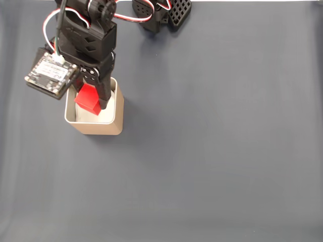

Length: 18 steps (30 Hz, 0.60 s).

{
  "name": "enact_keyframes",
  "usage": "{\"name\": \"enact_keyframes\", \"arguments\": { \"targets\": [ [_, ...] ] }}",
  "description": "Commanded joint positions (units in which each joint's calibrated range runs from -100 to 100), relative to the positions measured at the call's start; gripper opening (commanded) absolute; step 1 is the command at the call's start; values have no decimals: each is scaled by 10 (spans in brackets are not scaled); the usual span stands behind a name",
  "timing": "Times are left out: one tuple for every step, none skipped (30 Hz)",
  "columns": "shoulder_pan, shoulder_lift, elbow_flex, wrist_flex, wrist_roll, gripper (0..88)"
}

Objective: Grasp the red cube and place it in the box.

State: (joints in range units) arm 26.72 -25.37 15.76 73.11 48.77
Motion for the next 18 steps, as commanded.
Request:
{"name": "enact_keyframes", "arguments": {
  "targets": [
    [7, -28, -7, -6, 4, 3],
    [7, -29, -6, -6, 4, 3],
    [7, -30, -5, -6, 4, 3],
    [7, -31, -5, -6, 4, 3],
    [8, -31, -5, -6, 3, 3],
    [8, -32, -5, -6, 3, 3],
    [9, -32, -5, -6, 3, 3],
    [9, -33, -5, -6, 3, 3],
    [10, -33, -5, -6, 2, 3],
    [11, -33, -6, -6, 1, 3],
    [11, -33, -7, -6, 0, 3],
    [12, -33, -8, -6, -1, 5],
    [14, -33, -10, -6, -3, 9],
    [14, -32, -11, -7, -4, 10],
    [16, -31, -12, -9, -5, 11],
    [17, -30, -14, -9, -6, 11],
    [19, -29, -16, -9, -7, 12],
    [20, -27, -18, -9, -8, 14]
  ]
}}
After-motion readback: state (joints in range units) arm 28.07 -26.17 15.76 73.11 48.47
